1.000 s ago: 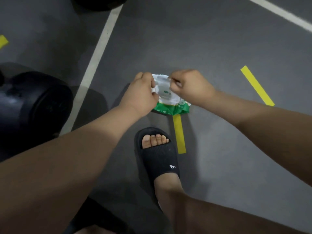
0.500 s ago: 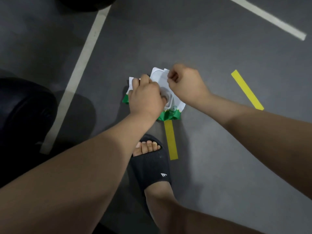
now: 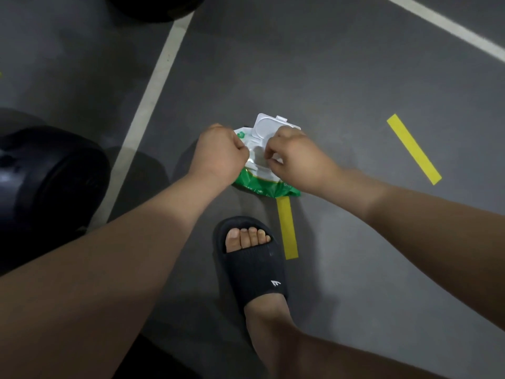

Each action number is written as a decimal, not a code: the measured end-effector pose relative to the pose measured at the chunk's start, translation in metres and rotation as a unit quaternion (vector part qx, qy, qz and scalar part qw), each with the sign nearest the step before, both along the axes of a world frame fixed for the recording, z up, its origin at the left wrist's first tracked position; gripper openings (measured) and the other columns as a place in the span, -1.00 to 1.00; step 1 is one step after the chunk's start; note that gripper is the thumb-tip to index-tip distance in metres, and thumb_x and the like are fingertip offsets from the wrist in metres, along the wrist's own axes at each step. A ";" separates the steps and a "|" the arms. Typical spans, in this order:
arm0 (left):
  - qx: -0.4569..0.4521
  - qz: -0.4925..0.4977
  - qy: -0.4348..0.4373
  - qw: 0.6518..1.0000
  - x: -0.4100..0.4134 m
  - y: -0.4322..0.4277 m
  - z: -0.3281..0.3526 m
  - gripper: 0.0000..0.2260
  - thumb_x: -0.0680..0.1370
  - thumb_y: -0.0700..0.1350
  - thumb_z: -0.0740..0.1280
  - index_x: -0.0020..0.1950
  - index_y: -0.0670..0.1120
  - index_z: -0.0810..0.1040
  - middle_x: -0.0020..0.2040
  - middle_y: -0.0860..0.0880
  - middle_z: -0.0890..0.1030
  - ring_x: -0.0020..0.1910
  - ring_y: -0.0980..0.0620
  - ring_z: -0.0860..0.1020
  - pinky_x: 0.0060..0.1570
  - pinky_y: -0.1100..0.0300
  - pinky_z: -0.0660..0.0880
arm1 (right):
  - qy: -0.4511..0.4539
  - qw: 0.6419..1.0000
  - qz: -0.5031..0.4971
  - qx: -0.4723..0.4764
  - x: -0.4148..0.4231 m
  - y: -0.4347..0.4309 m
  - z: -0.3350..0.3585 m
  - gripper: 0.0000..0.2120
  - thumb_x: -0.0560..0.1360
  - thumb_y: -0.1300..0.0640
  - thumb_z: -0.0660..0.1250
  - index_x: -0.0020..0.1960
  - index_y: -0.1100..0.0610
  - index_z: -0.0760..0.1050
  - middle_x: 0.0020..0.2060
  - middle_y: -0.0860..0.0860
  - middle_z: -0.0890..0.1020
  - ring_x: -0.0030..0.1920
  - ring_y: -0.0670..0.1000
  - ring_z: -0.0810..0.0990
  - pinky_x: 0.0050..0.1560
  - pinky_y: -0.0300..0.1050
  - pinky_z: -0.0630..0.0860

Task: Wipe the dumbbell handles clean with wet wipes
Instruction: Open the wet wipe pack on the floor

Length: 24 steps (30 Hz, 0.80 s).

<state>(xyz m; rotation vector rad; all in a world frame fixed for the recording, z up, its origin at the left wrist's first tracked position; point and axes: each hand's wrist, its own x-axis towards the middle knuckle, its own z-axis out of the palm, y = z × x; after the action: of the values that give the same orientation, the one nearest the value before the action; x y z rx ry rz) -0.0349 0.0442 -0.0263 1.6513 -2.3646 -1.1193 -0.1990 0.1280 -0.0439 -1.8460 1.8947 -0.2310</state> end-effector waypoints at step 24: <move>0.029 -0.008 0.014 0.999 0.004 -0.003 -0.004 -0.95 0.51 -0.13 0.40 -0.10 -0.09 0.64 0.01 -0.07 0.59 0.02 -0.05 0.57 -0.14 0.35 0.26 | -0.019 0.999 -0.018 -0.028 0.017 -0.003 -0.007 -0.81 0.46 0.15 0.20 -0.20 0.24 0.51 -0.23 0.19 0.54 -0.28 0.25 0.52 -0.32 0.09 0.49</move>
<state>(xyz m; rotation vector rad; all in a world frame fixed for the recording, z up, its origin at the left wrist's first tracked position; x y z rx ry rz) -0.0306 0.0407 -0.0299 1.6269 -2.3545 -1.2159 -0.1815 0.1254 -0.0512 -1.8313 1.9144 -0.3327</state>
